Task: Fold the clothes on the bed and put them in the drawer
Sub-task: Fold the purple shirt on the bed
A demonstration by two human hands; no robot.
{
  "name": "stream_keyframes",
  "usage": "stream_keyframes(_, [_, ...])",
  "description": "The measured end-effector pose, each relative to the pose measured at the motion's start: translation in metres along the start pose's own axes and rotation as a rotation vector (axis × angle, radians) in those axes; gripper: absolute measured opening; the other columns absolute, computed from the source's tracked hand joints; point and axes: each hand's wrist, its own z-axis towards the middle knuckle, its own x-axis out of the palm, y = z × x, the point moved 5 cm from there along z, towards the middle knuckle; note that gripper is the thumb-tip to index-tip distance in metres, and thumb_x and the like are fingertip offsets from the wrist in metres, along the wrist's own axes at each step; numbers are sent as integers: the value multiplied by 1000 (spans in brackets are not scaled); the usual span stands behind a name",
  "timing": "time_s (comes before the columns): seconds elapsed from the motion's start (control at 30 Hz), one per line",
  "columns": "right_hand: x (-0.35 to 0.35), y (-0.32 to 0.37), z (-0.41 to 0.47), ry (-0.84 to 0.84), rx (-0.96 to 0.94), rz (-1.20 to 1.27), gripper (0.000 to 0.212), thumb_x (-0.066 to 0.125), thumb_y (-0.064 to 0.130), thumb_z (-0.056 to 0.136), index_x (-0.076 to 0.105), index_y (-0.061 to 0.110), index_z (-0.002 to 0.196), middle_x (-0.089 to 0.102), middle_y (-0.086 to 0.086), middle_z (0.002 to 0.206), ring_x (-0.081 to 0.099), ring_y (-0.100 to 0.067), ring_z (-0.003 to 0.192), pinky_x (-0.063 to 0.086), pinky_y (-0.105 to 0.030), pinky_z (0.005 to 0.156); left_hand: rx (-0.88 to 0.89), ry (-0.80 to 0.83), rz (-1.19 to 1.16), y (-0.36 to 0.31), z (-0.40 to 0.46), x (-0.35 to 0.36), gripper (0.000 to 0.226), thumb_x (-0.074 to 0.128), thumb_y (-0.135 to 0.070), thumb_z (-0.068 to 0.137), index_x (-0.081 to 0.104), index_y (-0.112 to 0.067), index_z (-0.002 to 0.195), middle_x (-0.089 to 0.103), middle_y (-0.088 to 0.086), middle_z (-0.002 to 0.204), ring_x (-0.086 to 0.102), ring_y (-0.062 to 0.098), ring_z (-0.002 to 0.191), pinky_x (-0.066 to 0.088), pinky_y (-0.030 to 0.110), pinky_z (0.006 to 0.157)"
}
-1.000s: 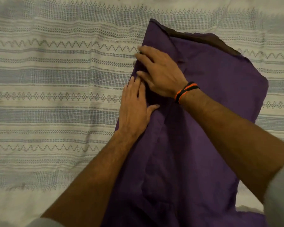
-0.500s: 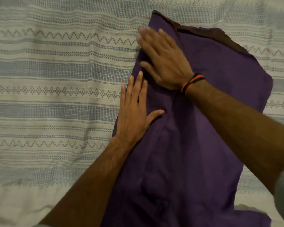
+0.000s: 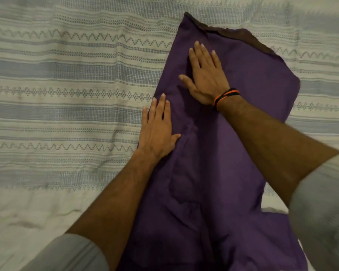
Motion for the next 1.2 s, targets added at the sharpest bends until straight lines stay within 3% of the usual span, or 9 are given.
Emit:
stream_keyframes(0.2, [-15, 36, -62, 70, -11, 95, 72, 40, 45, 102, 16, 3, 156, 7, -15, 165, 7, -27, 153, 7, -42, 123, -13, 60, -38, -7, -35, -26, 99, 62, -50, 87, 5, -5, 155, -5, 10, 164, 0, 29, 151, 7, 47, 121])
stream_keyframes(0.4, [-39, 60, -139, 106, 7, 177, 72, 49, 39, 101, 20, 3, 155, 16, -17, 163, 19, -30, 150, 22, -41, 119, -21, 112, -142, -15, -88, -37, 92, 63, -46, 89, 13, -4, 154, 6, 15, 163, 15, 29, 149, 19, 39, 121])
stream_keyframes(0.67, [-57, 65, -236, 123, 77, 282, 70, 55, 35, 98, 25, 4, 153, 24, -19, 160, 27, -36, 145, 32, -49, 114, -135, 95, -314, -40, -163, -38, 81, 68, -43, 87, 30, -6, 149, 24, 16, 158, 30, 34, 142, 31, 47, 115])
stream_keyframes(0.9, [-52, 40, -312, 137, 42, 355, 67, 58, 33, 98, 30, 3, 151, 36, -19, 154, 33, -35, 141, 34, -42, 113, -249, 28, -470, -83, -226, -23, 73, 70, -40, 86, 40, -5, 142, 42, 17, 145, 44, 33, 130, 37, 40, 109])
stream_keyframes(1.2, [-18, -44, -402, 212, -86, 322, 62, 64, 29, 93, 38, 3, 144, 45, -21, 143, 44, -38, 131, 39, -44, 108, -458, -87, -592, -191, -295, 46, 60, 73, -33, 85, 52, -4, 134, 56, 16, 132, 52, 30, 123, 39, 33, 101])
